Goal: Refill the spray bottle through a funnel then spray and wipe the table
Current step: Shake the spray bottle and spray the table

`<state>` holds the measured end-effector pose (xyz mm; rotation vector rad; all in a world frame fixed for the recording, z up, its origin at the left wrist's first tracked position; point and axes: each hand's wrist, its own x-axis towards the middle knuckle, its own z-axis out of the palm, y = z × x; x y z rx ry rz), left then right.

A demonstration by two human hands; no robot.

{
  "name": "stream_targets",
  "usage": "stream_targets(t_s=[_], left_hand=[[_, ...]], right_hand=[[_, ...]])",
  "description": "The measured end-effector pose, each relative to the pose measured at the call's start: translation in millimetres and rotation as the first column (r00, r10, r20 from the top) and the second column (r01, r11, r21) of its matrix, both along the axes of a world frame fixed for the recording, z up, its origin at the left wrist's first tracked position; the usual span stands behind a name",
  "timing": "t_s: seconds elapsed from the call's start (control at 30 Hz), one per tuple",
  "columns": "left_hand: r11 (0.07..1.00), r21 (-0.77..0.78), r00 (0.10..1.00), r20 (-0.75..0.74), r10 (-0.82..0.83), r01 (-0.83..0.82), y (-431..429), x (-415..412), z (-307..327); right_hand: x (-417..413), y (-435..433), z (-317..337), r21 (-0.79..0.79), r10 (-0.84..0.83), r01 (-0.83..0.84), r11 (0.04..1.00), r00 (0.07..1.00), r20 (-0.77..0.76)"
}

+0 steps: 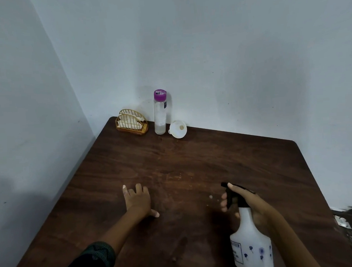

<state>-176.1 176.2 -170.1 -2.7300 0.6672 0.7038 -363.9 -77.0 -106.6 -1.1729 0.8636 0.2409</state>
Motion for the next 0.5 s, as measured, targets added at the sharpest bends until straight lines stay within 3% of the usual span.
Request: stream_targets(t_s=[0.1,0.17,0.27,0.4,0.5], left_hand=[[1.0,-0.002,1.0,0.0,-0.001,0.001,0,1,-1],[1.0,-0.004,1.0,0.0,0.003,-0.003,0,1,-1],[1.0,-0.014,1.0,0.004,0.003,-0.002,1,1,-2],[1.0,-0.016,1.0,-0.001,0.009,-0.009,2,1,-3],[1.0,-0.01,1.0,-0.002,0.011,-0.011,2,2,-3]], right_hand=[[5,10,0,0.022,-0.013,0.012,1.0,0.998,0.057],[11,19,-6,-0.056,-0.103,0.104,0.993,0.994,0.025],[12,22,-13,-0.045,-0.183,0.186,0.981,0.981,0.068],[9,23,-8,-0.01,0.019,-0.017,1.0,0.966,0.257],[11,22,-5,-0.079,0.151,-0.131,0.988,0.919,0.363]])
